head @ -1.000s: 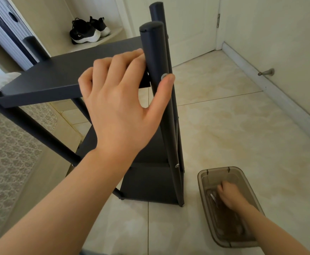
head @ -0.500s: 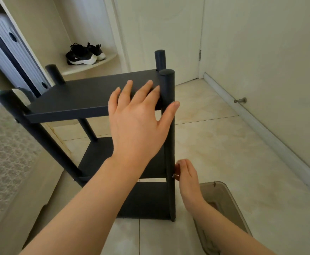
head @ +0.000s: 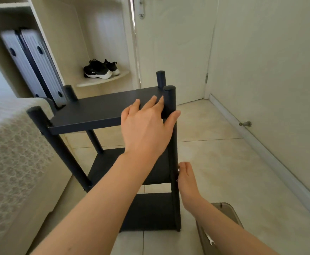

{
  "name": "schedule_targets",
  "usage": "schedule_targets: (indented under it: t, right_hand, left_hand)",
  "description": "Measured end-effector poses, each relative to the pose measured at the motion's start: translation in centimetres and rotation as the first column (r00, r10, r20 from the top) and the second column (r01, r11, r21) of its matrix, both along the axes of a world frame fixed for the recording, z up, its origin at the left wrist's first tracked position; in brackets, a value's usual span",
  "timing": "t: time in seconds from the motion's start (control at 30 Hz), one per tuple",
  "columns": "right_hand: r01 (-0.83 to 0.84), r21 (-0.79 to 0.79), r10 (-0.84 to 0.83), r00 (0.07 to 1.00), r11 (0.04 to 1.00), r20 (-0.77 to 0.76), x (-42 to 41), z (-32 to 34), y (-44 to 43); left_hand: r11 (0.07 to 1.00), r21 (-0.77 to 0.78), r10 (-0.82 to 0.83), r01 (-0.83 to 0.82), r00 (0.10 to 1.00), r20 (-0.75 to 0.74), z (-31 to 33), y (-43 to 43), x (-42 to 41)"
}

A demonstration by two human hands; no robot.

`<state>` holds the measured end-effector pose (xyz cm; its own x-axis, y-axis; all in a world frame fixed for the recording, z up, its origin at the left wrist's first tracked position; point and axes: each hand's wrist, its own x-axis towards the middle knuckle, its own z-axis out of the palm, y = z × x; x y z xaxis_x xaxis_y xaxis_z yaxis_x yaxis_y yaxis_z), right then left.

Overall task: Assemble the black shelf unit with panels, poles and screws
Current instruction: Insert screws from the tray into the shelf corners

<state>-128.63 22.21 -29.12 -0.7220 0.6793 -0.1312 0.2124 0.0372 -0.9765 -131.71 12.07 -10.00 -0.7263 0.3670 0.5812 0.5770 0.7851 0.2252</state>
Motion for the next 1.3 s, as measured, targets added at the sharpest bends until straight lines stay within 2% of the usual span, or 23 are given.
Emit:
schedule_targets:
  t: [0.17,0.43,0.63,0.8,1.03,1.17,1.3]
  right_hand:
    - [-0.066,0.06,0.067,0.997,0.996,-0.026,-2.9,2.8,-0.8]
    - [-0.128,0.2,0.142,0.988,0.971,-0.058,-7.2,6.2,-2.1]
    - [-0.192,0.329,0.226,0.972,0.925,-0.069,-8.8,8.2,-2.8]
    - [-0.249,0.404,0.28,0.96,0.88,-0.02,-9.0,8.3,-2.7]
    - [-0.305,0.456,0.302,0.95,0.836,0.082,-9.0,6.5,-2.9]
    - [-0.303,0.536,0.256,0.953,0.788,0.161,-9.6,4.2,-3.6]
    - [-0.37,0.617,0.286,0.929,0.695,0.235,-9.5,1.2,-4.2]
  left_hand:
    - [0.995,0.078,0.054,-0.057,0.998,0.042,2.2,-2.9,-2.9]
    - [0.909,0.387,0.127,-0.157,0.987,0.101,3.9,-7.5,-5.6]
    - [0.776,0.613,-0.017,-0.146,0.968,0.251,3.1,-12.3,-7.1]
    - [0.681,0.712,-0.079,-0.172,0.949,0.304,-0.3,-15.3,-6.7]
    - [0.511,0.805,-0.248,-0.302,0.845,0.474,-7.0,-19.7,-5.9]
    - [0.464,0.797,-0.315,-0.385,0.77,0.555,-12.3,-21.8,-5.9]
    - [0.412,0.762,-0.354,-0.5,0.683,0.639,-18.3,-23.6,-6.0]
